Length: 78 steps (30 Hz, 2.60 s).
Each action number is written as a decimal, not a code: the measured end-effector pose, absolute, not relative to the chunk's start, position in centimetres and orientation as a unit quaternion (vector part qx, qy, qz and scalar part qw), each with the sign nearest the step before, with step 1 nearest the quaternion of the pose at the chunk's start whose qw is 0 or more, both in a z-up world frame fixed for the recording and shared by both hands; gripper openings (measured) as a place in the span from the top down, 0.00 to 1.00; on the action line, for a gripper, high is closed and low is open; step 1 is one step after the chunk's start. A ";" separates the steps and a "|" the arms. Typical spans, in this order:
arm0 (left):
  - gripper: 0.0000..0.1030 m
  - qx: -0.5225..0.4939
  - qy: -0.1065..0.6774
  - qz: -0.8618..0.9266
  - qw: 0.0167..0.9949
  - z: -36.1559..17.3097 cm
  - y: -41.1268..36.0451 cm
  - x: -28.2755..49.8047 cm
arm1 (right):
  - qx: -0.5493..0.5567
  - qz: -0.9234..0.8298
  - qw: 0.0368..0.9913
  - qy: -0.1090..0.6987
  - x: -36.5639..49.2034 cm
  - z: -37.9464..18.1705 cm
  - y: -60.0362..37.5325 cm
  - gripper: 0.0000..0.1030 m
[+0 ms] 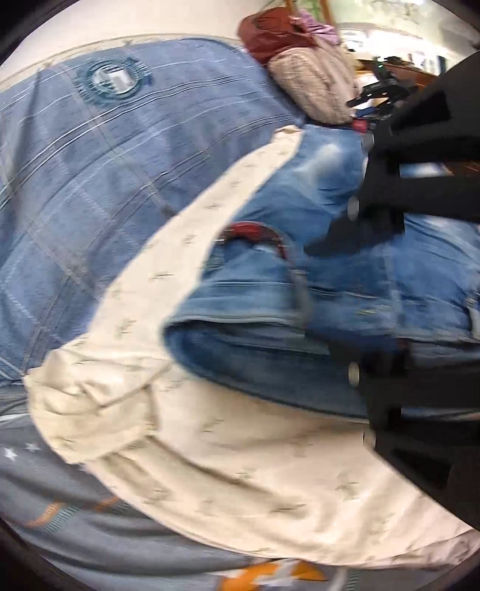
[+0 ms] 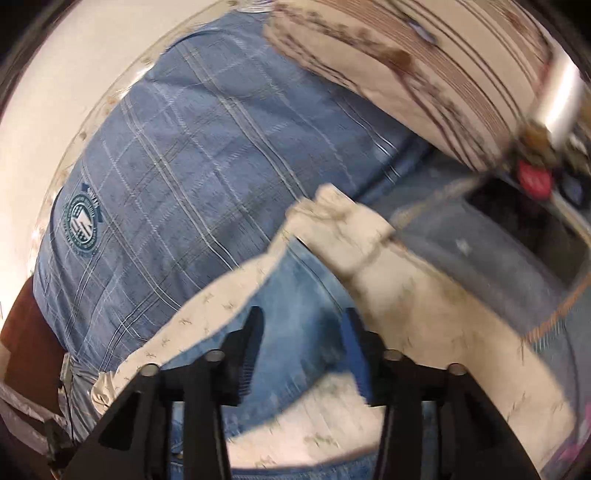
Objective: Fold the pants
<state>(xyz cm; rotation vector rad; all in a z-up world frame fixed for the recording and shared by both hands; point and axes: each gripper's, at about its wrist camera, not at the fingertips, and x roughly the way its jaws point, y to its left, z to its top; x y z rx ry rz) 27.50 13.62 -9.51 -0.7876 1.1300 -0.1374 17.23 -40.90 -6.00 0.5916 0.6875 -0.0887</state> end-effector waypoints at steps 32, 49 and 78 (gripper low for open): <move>0.95 -0.192 0.537 -0.003 0.822 -13.7 7.9 37.7 | 0.104 -0.084 0.900 0.414 33.1 -9.2 -38.9 0.93; 0.80 -0.291 0.546 0.026 0.785 -13.0 11.2 32.4 | 0.247 -0.069 0.884 0.390 23.6 -6.6 -43.3 0.58; 0.62 -0.380 0.585 -0.001 0.716 -17.4 11.8 43.3 | 0.132 -0.029 0.872 0.471 36.5 -10.7 -39.2 0.49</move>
